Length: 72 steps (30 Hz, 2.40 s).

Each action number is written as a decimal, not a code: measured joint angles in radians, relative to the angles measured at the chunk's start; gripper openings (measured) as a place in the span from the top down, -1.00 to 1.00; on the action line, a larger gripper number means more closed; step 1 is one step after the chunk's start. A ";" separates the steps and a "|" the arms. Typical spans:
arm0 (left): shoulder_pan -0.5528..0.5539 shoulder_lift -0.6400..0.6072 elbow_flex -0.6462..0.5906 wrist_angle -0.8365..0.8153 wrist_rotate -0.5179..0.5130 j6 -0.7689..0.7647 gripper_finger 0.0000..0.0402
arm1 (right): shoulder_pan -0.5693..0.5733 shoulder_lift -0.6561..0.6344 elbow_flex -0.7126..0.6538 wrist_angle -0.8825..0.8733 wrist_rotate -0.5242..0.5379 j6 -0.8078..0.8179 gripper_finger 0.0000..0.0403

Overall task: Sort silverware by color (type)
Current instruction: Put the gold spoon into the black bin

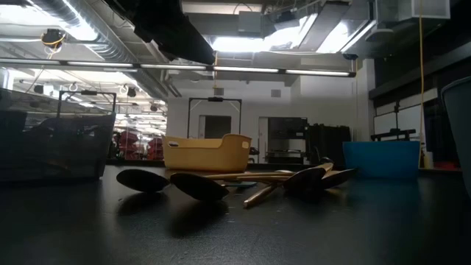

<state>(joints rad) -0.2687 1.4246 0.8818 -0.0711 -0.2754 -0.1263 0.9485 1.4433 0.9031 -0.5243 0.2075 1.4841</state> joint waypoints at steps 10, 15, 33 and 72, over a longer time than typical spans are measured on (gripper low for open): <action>0.031 0.000 0.000 0.076 0.081 0.008 0.42 | 0.000 -0.007 0.000 0.000 -0.059 0.000 0.67; 0.058 0.000 0.000 0.171 0.172 0.009 0.42 | -0.014 -0.032 0.000 0.000 -0.063 -0.035 0.67; 0.077 0.000 0.000 0.337 0.218 0.111 0.42 | -0.264 -0.166 0.000 0.000 -0.099 -0.485 0.67; 0.028 0.455 0.135 0.268 0.091 -0.136 0.42 | -0.901 -0.166 0.000 -0.001 -0.171 -1.180 0.67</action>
<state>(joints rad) -0.2405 1.8800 1.0164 0.1970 -0.1847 -0.2619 0.0476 1.2774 0.9031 -0.5255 0.0360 0.3038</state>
